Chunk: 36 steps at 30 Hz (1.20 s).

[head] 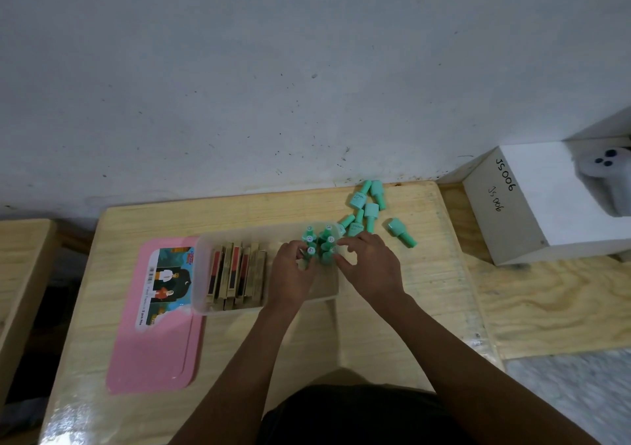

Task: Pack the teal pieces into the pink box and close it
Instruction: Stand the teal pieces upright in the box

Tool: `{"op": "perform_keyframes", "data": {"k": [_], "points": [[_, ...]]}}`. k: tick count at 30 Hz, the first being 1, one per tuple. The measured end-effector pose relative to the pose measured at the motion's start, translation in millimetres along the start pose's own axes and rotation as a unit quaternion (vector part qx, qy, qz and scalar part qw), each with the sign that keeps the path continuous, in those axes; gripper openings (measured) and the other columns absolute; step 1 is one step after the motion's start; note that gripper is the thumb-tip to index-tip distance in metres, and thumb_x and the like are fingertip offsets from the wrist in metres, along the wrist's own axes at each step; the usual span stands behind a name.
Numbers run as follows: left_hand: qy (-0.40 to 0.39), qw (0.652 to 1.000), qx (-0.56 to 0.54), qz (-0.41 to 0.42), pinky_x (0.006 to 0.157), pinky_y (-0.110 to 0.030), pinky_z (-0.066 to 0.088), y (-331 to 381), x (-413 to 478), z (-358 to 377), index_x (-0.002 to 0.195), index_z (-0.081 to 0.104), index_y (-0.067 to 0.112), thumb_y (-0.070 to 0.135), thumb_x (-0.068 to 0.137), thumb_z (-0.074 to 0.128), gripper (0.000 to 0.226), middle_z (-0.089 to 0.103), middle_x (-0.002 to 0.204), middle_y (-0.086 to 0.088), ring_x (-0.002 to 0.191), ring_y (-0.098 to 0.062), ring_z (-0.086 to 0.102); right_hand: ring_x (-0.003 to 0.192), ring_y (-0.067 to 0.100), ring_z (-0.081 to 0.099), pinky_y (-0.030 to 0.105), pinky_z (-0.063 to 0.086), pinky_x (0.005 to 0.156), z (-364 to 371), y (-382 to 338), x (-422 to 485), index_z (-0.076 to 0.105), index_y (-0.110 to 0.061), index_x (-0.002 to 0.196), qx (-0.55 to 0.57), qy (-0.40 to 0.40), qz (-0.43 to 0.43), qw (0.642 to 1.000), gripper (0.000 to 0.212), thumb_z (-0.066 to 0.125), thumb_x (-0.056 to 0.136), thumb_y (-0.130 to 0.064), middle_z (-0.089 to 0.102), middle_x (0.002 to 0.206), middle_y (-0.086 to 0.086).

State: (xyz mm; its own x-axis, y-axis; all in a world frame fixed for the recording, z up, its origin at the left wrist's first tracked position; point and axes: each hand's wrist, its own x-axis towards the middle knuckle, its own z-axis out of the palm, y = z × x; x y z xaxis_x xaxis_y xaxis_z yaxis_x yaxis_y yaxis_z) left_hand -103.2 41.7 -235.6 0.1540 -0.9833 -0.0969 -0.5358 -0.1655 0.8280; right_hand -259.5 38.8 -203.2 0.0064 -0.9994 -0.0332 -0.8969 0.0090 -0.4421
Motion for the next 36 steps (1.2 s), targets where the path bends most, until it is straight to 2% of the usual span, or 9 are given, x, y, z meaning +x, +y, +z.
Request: {"op": "perform_keyframes", "data": {"k": [3,7,12,17,20,25,29,32,36], "points": [[0.023,0.999,0.032,0.033,0.067,-0.026,0.045,6,-2,-3,0.104,0.061,0.014,0.016,0.079,0.070,0.027,0.059,0.098,-0.003,0.088,-0.013,0.056,0.092,0.010,0.056,0.024,0.044,0.066,-11,14,-7,0.069,-0.031,0.112,0.030,0.026,0.036,0.999,0.027,0.066,0.087,-0.039,0.063,0.099,-0.009],[0.051,0.991,0.065,0.106,0.072,-0.030,0.050,29,-2,-7,0.106,0.060,0.015,0.023,0.082,0.067,0.026,0.059,0.100,0.001,0.093,-0.014,0.057,0.091,0.009,0.056,0.028,0.049,0.066,-21,55,-13,0.067,-0.033,0.112,0.054,0.043,0.140,0.988,0.024,0.063,0.089,-0.039,0.061,0.100,-0.010],[0.010,0.977,0.125,0.175,0.073,-0.030,0.048,65,22,9,0.103,0.064,0.018,0.031,0.084,0.062,0.023,0.060,0.099,0.003,0.090,-0.015,0.055,0.098,0.013,0.056,0.032,0.050,0.073,-29,103,-13,0.061,-0.030,0.122,0.068,0.018,0.243,0.968,0.034,0.061,0.089,-0.041,0.061,0.106,-0.007],[-0.159,0.929,0.324,0.087,0.092,-0.038,0.038,85,73,41,0.118,0.062,0.022,0.041,0.086,0.056,0.038,0.060,0.116,-0.003,0.110,-0.025,0.054,0.105,0.018,0.056,0.031,0.048,0.077,-34,121,-2,0.054,-0.030,0.132,0.068,-0.040,0.265,0.961,0.042,0.058,0.092,-0.041,0.059,0.120,0.001],[-0.183,0.892,0.410,0.054,0.098,-0.039,0.034,90,97,58,0.117,0.061,0.021,0.036,0.088,0.053,0.034,0.061,0.121,-0.003,0.114,-0.026,0.055,0.106,0.020,0.056,0.037,0.051,0.082,-32,127,9,0.053,-0.028,0.133,0.073,-0.058,0.269,0.959,0.044,0.055,0.091,-0.040,0.057,0.123,0.003],[-0.238,0.837,0.492,0.015,0.097,-0.038,0.033,90,113,72,0.109,0.058,0.016,0.026,0.083,0.055,0.028,0.064,0.113,-0.005,0.108,-0.026,0.058,0.103,0.018,0.055,0.036,0.052,0.079,-22,130,27,0.052,-0.030,0.133,0.074,-0.085,0.268,0.957,0.048,0.060,0.088,-0.041,0.057,0.120,0.001],[-0.256,0.835,0.487,0.006,0.096,-0.036,0.035,88,118,79,0.107,0.057,0.015,0.023,0.084,0.055,0.025,0.065,0.111,-0.005,0.107,-0.026,0.059,0.103,0.017,0.053,0.041,0.054,0.080,-18,130,36,0.055,-0.029,0.128,0.064,-0.085,0.248,0.963,0.044,0.063,0.086,-0.042,0.058,0.117,-0.002],[-0.259,0.840,0.476,-0.002,0.095,-0.036,0.036,87,122,82,0.109,0.056,0.015,0.026,0.085,0.057,0.026,0.064,0.113,-0.005,0.109,-0.026,0.058,0.100,0.015,0.055,0.036,0.052,0.077,-18,132,40,0.059,-0.027,0.121,0.048,-0.085,0.241,0.966,0.034,0.062,0.089,-0.036,0.060,0.113,-0.002],[-0.238,0.872,0.427,0.000,0.090,-0.037,0.041,88,122,78,0.109,0.060,0.014,0.026,0.085,0.058,0.027,0.064,0.113,-0.007,0.108,-0.027,0.059,0.098,0.015,0.058,0.033,0.049,0.076,-25,130,43,0.063,-0.025,0.119,0.052,-0.090,0.242,0.965,0.029,0.055,0.094,-0.036,0.064,0.110,-0.003]]}}
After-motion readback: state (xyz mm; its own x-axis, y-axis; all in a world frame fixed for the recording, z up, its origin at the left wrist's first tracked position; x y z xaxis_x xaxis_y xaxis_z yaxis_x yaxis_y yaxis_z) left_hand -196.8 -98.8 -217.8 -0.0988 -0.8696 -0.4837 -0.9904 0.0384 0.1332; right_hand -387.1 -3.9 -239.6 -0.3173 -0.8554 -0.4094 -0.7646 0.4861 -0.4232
